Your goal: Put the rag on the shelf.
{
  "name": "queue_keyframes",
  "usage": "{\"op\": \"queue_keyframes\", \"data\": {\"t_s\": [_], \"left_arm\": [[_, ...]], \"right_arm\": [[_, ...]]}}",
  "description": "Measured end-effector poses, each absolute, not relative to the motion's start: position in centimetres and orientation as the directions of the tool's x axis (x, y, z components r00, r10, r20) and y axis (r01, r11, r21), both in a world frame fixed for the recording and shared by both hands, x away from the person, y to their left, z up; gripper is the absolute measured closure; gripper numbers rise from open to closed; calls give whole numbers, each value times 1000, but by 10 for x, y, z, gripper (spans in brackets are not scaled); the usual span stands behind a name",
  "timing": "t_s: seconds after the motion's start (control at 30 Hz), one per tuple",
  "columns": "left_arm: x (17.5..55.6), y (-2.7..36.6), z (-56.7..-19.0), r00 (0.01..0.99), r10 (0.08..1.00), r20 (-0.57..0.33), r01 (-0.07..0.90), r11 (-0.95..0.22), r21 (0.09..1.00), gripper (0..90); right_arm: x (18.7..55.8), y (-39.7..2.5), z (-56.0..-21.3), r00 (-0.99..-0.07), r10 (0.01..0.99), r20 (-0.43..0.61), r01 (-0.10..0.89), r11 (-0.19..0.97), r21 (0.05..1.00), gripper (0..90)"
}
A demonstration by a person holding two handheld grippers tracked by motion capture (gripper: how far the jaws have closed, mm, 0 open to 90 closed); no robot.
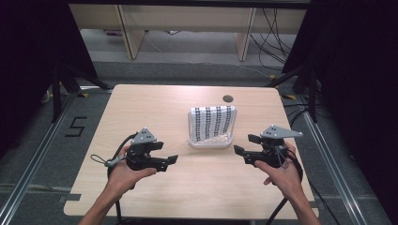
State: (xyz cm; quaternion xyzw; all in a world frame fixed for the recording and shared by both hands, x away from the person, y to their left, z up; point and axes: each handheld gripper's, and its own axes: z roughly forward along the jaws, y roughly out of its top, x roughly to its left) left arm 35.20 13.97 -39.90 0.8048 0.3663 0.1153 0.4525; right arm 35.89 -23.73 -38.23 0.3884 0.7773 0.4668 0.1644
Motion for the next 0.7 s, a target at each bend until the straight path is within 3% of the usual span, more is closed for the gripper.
{"op": "queue_keyframes", "data": {"t_s": [0.7], "left_arm": [[337,144,-423,706,691,-154,503,-336,797,243]], "right_arm": [[339,-241,-407,-644,752,137,486,265,833,266]]}}
